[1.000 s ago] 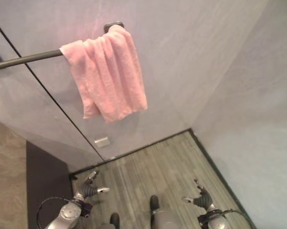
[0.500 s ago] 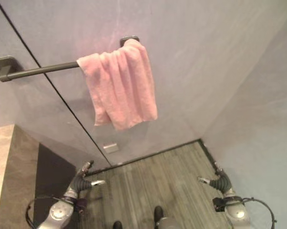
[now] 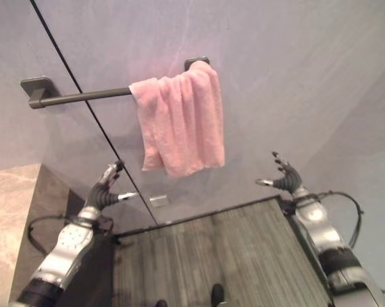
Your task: Put brush and paste in cup on sink, flatten towel.
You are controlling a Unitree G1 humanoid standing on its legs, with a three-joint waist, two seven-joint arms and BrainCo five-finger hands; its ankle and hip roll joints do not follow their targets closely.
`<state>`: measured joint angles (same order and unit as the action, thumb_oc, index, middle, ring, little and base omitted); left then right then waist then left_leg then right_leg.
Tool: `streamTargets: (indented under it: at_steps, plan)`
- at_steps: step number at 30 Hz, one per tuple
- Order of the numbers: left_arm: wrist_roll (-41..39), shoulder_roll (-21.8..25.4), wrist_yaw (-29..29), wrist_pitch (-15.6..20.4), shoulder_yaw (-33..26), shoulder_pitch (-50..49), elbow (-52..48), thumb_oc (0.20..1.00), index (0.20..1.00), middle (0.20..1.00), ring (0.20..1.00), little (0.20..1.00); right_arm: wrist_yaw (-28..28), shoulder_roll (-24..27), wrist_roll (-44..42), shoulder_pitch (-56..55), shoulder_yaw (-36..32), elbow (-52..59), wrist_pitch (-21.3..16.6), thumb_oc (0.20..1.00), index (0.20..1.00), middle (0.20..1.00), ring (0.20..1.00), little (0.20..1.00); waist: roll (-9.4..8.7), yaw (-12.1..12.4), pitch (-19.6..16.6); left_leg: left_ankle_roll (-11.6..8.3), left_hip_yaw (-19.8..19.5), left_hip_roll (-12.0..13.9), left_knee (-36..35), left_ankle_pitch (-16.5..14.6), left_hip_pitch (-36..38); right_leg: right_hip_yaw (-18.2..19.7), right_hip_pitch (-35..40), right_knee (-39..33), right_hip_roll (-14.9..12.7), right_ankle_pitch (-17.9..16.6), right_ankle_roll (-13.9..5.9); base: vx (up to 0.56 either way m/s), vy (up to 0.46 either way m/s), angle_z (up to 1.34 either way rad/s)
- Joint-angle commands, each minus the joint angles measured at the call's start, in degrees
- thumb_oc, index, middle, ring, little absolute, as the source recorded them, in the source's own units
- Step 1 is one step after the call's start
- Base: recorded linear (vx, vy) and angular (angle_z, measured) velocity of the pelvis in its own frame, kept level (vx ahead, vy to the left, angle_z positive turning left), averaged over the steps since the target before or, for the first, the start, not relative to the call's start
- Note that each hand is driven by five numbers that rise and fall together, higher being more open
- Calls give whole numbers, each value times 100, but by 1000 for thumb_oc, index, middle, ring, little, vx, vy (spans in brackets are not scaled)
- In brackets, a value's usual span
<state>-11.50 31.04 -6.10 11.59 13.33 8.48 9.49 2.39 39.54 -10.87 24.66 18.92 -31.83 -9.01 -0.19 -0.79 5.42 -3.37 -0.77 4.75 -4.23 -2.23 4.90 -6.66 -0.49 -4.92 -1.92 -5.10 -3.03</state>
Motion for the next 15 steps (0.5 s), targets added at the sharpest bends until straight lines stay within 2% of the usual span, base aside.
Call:
streamTargets:
  at_steps: [1, 7, 15]
  plan:
    - [-324, 54, -188, 284, 319, 822, 130, 1000, 1000, 1000, 1000, 1000, 99, 35, -459, 954, 284, -441, -101, 1000, 1000, 1000, 1000, 1000, -241, 93, -23, 112, 173, -324, -45, 227, -72, 484, 121, 290, -247, 164, -417, -33, -18, -1]
    - [-535, -153, -381, 262, 817, 1912, 823, 1000, 1000, 1000, 1000, 1000, 31, -230, -1273, 1928, 680, -913, -18, 1000, 1000, 1000, 1000, 1000, -207, 69, 45, 42, 130, -283, -77, 332, -239, 453, 24, 214, -216, 118, -380, -7, -10, 0]
    - [-825, -300, -514, 251, 1059, 2508, 1176, 1000, 1000, 1000, 1000, 1000, -230, -475, -2288, 2512, 937, -997, 107, 1000, 1000, 1000, 1000, 1000, -178, 38, 65, -18, 66, -245, -77, 411, -352, 377, -52, 199, -181, 112, -348, 0, -23, 0]
